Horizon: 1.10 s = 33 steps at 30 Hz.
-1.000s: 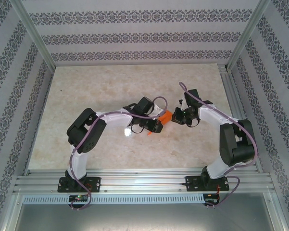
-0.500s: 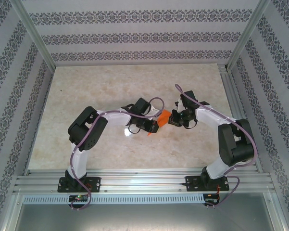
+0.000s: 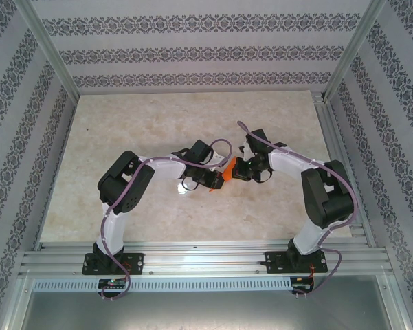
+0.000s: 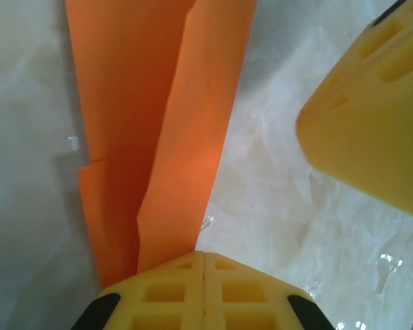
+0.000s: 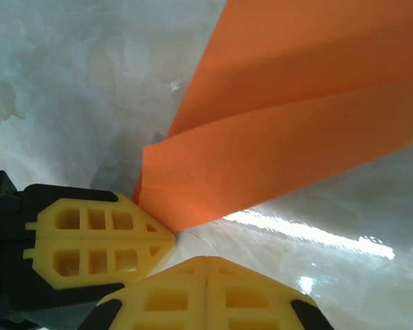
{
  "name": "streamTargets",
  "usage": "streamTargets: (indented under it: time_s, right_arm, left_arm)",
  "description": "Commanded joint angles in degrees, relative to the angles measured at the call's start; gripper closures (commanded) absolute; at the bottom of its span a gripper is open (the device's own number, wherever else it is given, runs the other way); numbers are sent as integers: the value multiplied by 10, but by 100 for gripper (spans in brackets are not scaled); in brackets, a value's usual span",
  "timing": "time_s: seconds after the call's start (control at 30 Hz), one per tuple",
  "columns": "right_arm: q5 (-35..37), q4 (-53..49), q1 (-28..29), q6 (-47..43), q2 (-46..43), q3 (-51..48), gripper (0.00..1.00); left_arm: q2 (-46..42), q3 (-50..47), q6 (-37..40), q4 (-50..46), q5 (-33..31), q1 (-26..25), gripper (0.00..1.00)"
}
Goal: Fold a paper plane with a square sheet of paper (fold left side to right side)
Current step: Fold the wing for the fifth time at the center of the table.
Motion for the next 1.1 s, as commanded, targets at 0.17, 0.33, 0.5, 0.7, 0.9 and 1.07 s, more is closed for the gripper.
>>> streamTargets:
  time_s: [0.17, 0.33, 0.5, 0.7, 0.9, 1.07]
  right_arm:
    - [7, -3, 14, 7, 62, 54, 98]
    - [49, -57, 13, -20, 95, 86, 98]
    - [77, -98, -2, -51, 113, 104, 98]
    - [109, -139, -25, -86, 137, 127, 98]
    - [104, -140, -65, -101, 150, 137, 98]
    - [96, -143, -81, -94, 165, 165, 98]
  left_arm:
    - [17, -34, 11, 0, -25, 2, 95]
    - [16, -46, 11, 4, -29, 2, 95]
    - [15, -52, 14, 1, -35, 2, 95]
    - [16, -57, 16, 0, -39, 2, 95]
    - [16, -63, 17, 0, -41, 2, 95]
    - [14, -70, 17, 1, -42, 2, 95]
